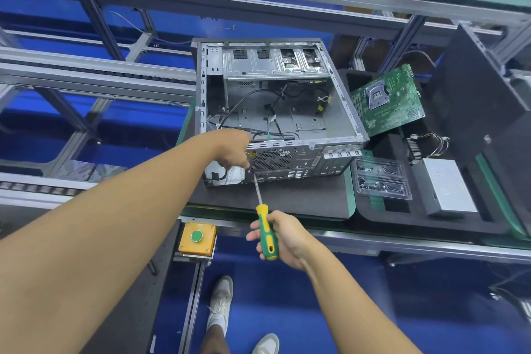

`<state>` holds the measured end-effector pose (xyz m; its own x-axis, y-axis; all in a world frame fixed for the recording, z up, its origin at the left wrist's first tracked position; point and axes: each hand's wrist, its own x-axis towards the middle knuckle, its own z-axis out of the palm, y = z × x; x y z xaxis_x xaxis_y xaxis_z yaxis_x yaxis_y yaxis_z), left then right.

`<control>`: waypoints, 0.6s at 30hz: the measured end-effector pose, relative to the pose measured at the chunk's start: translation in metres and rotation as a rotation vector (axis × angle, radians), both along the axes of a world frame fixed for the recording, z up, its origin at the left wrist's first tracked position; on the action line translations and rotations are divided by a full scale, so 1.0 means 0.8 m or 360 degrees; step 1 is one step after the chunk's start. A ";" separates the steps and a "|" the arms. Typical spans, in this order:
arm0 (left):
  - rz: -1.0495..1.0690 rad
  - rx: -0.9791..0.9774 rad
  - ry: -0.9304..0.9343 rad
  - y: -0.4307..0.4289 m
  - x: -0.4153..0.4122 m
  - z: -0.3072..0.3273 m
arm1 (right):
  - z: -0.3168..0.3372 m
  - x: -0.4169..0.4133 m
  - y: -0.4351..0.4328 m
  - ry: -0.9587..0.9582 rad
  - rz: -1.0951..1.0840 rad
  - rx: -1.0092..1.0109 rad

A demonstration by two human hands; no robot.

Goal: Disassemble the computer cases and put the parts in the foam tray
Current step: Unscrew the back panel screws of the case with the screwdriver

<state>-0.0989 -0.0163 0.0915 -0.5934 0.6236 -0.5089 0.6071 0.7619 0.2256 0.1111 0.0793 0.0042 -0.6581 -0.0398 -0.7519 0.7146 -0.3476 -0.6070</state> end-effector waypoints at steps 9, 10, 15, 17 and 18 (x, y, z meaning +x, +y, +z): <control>0.0006 0.0024 -0.0017 0.000 -0.002 -0.002 | -0.003 0.003 -0.006 0.0112 0.0072 0.0382; 0.0010 0.0028 -0.0016 -0.001 -0.002 -0.003 | 0.001 0.000 -0.006 0.0074 0.0056 0.0288; -0.0003 0.0032 -0.0026 -0.001 -0.003 -0.004 | 0.002 0.004 -0.005 0.0063 -0.0059 0.0045; -0.0002 0.0037 -0.0020 -0.002 -0.004 -0.004 | -0.004 0.008 -0.004 0.0159 -0.0054 0.0211; -0.0003 0.0043 -0.0013 -0.002 -0.004 -0.004 | -0.006 0.009 -0.004 0.0186 -0.0049 0.0257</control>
